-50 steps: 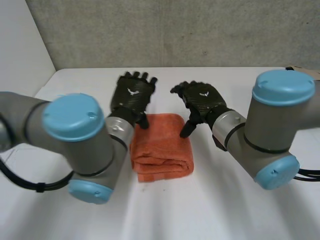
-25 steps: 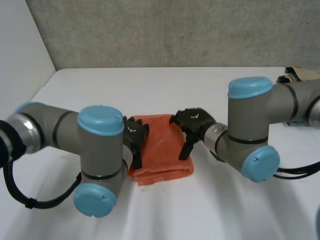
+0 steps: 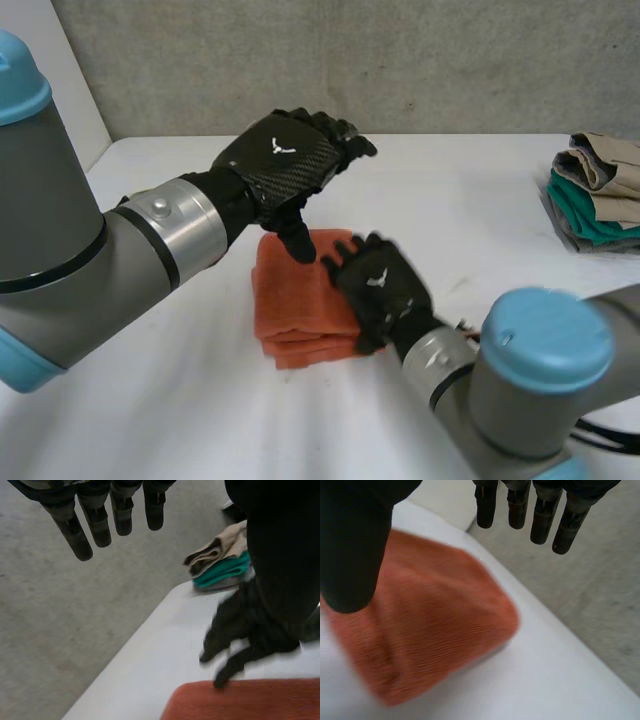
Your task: Fold the laundry.
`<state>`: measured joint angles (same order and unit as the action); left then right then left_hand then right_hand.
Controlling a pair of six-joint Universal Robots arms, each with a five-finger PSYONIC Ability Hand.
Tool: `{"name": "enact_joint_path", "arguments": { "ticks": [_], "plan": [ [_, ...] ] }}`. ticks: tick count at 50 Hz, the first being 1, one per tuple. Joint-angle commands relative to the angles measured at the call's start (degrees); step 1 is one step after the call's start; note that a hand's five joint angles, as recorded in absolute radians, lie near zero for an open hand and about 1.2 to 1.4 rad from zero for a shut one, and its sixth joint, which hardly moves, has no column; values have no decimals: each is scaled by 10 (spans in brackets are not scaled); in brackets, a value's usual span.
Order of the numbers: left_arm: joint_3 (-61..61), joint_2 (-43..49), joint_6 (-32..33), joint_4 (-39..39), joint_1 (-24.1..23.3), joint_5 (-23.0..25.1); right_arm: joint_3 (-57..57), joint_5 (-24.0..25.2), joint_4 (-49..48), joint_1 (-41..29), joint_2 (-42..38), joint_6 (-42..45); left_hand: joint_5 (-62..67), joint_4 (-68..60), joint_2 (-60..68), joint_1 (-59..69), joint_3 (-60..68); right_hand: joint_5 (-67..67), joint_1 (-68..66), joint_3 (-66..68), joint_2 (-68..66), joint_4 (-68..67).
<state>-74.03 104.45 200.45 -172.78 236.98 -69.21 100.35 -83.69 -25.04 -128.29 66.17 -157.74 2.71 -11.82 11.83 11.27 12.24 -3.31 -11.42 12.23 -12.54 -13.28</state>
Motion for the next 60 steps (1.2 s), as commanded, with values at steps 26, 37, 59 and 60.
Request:
{"name": "enact_joint_path", "arguments": {
  "ticks": [26,37,59,60],
  "plan": [
    [-3,4,-23,11,3,20,-170,-8,-91,-23,-210,53,17,-26,26,32,22,-77,-96,88,-84,-77],
    [-6,3,-31,11,6,20,-250,4,-55,-22,-252,50,17,-26,26,32,22,-470,-489,481,-478,-471],
    [-9,-2,-41,11,14,20,-128,92,20,106,-92,59,19,-28,28,33,23,-667,-686,678,-675,-667],
    [-9,-2,-41,11,15,20,-119,104,20,116,-83,59,19,-28,28,33,23,-667,-686,678,-675,-667]
  ]
}}
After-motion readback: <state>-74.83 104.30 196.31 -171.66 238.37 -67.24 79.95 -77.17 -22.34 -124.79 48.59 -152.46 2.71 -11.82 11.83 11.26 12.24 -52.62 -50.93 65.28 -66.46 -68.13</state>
